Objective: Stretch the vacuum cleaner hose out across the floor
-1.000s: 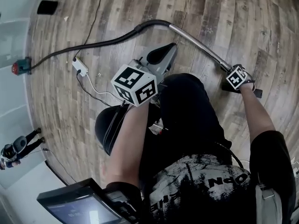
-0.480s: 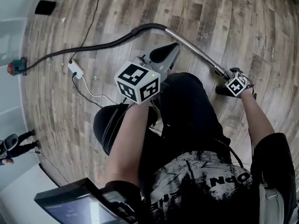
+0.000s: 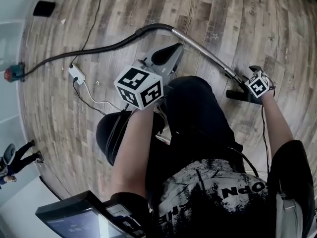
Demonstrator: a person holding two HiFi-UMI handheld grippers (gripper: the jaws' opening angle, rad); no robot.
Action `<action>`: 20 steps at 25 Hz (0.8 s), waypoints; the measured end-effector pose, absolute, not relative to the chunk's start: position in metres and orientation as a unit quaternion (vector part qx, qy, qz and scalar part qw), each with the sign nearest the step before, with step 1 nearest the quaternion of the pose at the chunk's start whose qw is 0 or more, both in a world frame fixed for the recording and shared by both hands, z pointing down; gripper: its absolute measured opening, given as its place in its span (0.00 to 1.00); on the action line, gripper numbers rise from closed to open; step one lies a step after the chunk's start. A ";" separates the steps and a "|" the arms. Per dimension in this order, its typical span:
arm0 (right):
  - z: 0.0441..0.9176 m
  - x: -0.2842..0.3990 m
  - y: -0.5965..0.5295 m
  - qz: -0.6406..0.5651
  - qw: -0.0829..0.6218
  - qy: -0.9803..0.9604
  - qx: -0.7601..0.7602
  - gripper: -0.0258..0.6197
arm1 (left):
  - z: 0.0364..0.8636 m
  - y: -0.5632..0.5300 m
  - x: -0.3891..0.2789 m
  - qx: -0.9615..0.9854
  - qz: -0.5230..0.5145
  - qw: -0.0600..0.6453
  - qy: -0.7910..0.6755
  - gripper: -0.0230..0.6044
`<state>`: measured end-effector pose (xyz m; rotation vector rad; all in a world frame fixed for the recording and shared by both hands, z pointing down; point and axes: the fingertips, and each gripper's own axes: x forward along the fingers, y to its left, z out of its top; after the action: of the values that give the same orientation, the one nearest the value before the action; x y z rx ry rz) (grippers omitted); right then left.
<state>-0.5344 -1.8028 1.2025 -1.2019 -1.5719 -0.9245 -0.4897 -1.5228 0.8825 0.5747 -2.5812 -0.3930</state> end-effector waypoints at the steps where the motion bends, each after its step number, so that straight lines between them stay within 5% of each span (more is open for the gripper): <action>1: 1.198 -0.537 -1.802 -0.375 0.456 -0.642 -0.489 0.41 | 0.883 -1.523 -0.489 0.210 -0.144 0.231 -0.939 0.04; 9: 1.144 -0.580 -1.792 -0.321 0.430 -0.700 -0.472 0.34 | 0.886 -1.525 -0.488 0.219 -0.150 0.225 -0.937 0.04; 18: 1.090 -0.607 -1.831 -0.375 0.398 -0.718 -0.431 0.05 | 0.882 -1.523 -0.488 0.223 -0.160 0.210 -0.938 0.04; 20: 1.088 -0.600 -1.824 -0.363 0.395 -0.722 -0.438 0.05 | 0.883 -1.524 -0.489 0.227 -0.154 0.212 -0.938 0.04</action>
<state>-0.6004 -1.8236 1.0880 -1.1104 -1.8309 -0.9197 -0.4893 -1.5240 0.8829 0.6317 -2.6042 -0.4290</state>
